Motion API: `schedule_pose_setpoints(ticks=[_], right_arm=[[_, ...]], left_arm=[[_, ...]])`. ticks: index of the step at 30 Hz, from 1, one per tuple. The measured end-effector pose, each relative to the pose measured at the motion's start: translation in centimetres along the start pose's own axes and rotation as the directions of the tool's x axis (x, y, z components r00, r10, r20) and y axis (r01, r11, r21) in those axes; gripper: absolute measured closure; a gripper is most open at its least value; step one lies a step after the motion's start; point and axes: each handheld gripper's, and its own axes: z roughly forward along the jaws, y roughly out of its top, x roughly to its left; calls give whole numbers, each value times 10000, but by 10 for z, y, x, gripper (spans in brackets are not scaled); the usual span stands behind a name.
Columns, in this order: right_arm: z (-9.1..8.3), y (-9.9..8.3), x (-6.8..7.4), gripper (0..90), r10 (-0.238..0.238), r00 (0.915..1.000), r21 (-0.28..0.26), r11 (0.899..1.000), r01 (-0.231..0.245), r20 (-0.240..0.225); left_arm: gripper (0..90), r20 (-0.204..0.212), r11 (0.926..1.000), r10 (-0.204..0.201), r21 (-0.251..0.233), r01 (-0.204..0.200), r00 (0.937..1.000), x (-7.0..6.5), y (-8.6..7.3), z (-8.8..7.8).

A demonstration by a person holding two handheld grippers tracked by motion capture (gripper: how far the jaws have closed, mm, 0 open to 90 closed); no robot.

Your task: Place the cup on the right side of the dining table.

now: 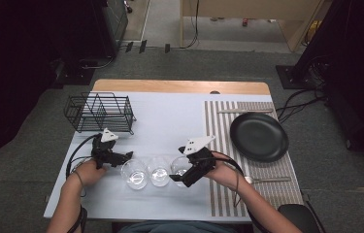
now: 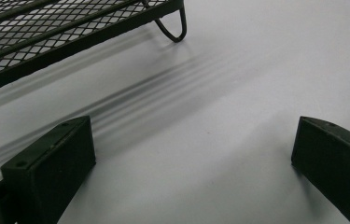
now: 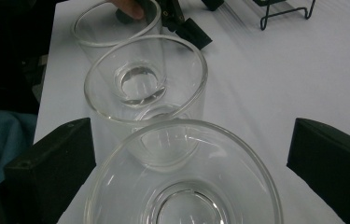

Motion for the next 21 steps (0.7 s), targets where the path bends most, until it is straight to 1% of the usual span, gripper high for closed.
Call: schedule_pose_setpoints(ticks=[2,6,11,13,16,21], right_arm=[[0,0,1,7,17,10000,132,9999,-16,-62],[0,-2,-1,7,-24,10000,165,9999,25,-57],[1,-6,-2,8,-61,9999,286,9996,66,-160],[1,-6,-3,8,-94,9999,290,9995,98,-138],[0,-8,-4,8,-48,9998,161,9999,51,-177],[2,-11,-4,8,-63,9997,284,9996,70,-234]], left_arm=[[0,-1,10000,2,-1,-2,10000,0,0,0],[0,-3,10000,2,1,-2,10000,0,0,0],[0,-3,10000,1,-1,-1,10000,0,0,0],[0,-3,10000,5,2,-5,10000,0,0,0],[0,-5,10000,5,4,-5,10000,0,0,0],[0,-5,10000,5,5,-5,10000,0,0,0]])
